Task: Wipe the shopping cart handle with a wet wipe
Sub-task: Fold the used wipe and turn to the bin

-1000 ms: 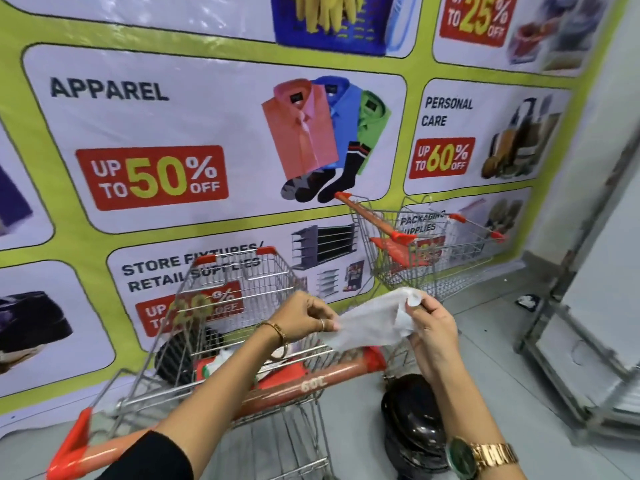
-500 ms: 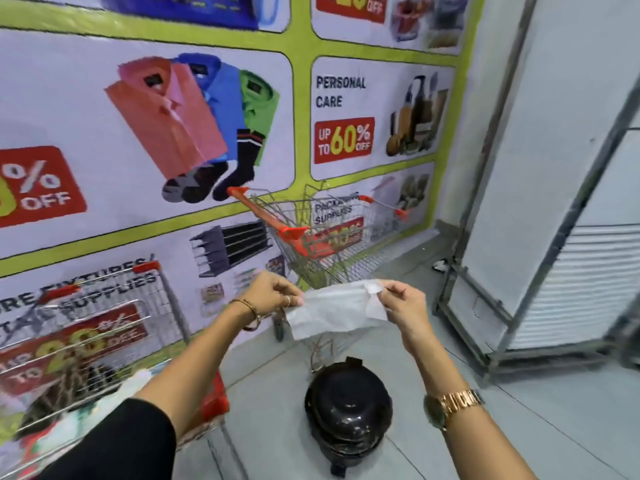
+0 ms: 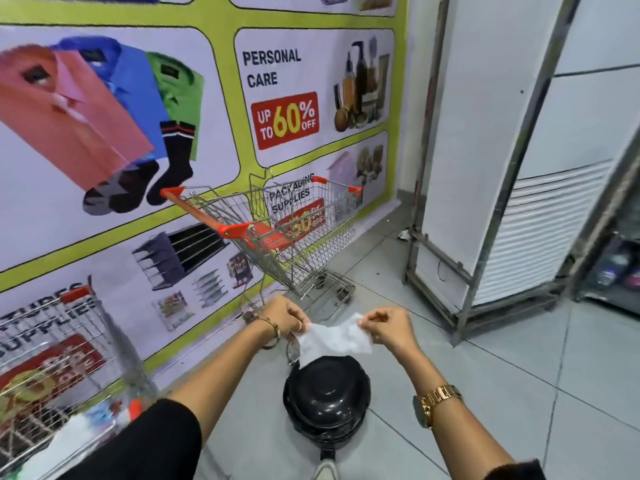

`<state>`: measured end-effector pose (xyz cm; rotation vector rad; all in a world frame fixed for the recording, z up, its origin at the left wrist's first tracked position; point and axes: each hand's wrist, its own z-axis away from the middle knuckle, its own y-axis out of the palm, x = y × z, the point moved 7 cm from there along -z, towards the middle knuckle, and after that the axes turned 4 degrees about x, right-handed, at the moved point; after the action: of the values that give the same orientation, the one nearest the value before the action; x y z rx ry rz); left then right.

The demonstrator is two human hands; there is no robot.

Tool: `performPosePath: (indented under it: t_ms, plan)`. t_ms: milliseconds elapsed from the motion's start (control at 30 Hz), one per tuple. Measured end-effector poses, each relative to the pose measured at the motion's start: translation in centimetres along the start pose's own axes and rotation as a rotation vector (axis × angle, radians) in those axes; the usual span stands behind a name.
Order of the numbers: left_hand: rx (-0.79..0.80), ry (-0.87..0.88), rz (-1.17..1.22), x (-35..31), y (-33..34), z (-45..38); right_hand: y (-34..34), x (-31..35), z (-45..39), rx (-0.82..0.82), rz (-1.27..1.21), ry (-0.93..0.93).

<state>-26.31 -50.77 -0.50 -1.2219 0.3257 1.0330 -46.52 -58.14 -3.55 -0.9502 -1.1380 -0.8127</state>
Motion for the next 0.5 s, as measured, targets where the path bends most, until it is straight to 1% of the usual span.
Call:
performPosePath:
  t_ms: [167,300,500]
  plan:
    - [0.053,-0.038,0.007,-0.1,1.9,-2.3,-1.2,-1.3,-1.6,0.022,0.030,0.010]
    - [0.048,-0.052,0.037,-0.1,2.5,-4.0,-1.6,-2.0,-3.5,0.022,0.029,0.018]
    - [0.080,-0.123,0.124,2.2,2.8,-8.1,-0.4,-4.1,-6.9,0.028,0.061,0.082]
